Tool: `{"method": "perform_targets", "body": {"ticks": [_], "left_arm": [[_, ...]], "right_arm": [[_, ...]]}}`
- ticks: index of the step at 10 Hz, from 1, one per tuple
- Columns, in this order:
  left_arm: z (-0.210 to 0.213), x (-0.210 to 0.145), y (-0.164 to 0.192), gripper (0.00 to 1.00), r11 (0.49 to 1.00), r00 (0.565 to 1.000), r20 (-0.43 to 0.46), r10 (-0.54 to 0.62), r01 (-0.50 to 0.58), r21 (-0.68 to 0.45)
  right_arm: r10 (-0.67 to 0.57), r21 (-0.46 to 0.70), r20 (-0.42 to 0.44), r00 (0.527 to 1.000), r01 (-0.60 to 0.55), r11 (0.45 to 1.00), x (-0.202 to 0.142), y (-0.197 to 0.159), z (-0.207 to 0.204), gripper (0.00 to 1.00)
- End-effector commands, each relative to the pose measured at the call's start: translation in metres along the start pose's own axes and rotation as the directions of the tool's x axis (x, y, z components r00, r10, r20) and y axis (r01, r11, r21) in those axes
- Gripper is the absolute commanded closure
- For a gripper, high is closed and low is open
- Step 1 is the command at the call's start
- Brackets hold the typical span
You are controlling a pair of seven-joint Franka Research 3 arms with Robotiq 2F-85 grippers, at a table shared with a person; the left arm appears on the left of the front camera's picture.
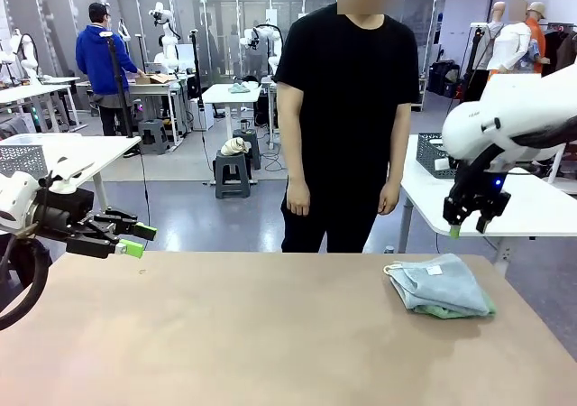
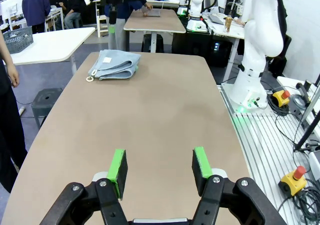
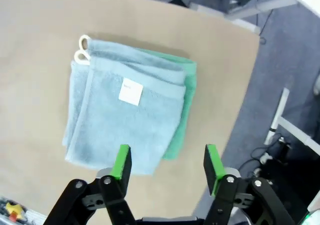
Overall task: Fold the towels and place them in the basket.
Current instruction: Stack the folded Towel with hook on the right side of the table.
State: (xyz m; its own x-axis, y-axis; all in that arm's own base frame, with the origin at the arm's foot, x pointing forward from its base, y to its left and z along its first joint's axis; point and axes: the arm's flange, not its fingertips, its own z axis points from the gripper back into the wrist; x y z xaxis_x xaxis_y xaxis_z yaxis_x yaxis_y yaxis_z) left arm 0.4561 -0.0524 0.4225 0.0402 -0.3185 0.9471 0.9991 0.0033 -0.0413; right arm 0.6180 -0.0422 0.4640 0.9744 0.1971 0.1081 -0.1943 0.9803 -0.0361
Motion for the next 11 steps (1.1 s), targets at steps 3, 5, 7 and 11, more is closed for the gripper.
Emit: {"method": "perform_targets", "body": {"ticks": [3,5,7,11], "left_arm": [[0.000,0.002,0.000,0.33,1.000,1.000,0.012,-0.001,0.001,0.004],[0.000,0.002,0.000,0.33,1.000,1.000,0.012,-0.001,0.001,0.004],[0.000,0.002,0.000,0.33,1.000,1.000,0.012,-0.001,0.001,0.004],[0.000,0.002,0.000,0.33,1.000,1.000,0.012,-0.001,0.001,0.004]], "right_arm": [[-0.254,0.026,-0.028,0.967,0.255,0.967,-0.032,0.003,0.195,0.15],[-0.404,0.096,0.020,0.915,0.401,0.911,-0.052,0.002,0.274,0.15],[-0.464,0.173,0.032,0.885,0.453,0.875,-0.068,0.004,0.315,0.15],[-0.447,0.170,0.067,0.892,0.432,0.886,-0.087,0.010,0.334,0.15]]}}
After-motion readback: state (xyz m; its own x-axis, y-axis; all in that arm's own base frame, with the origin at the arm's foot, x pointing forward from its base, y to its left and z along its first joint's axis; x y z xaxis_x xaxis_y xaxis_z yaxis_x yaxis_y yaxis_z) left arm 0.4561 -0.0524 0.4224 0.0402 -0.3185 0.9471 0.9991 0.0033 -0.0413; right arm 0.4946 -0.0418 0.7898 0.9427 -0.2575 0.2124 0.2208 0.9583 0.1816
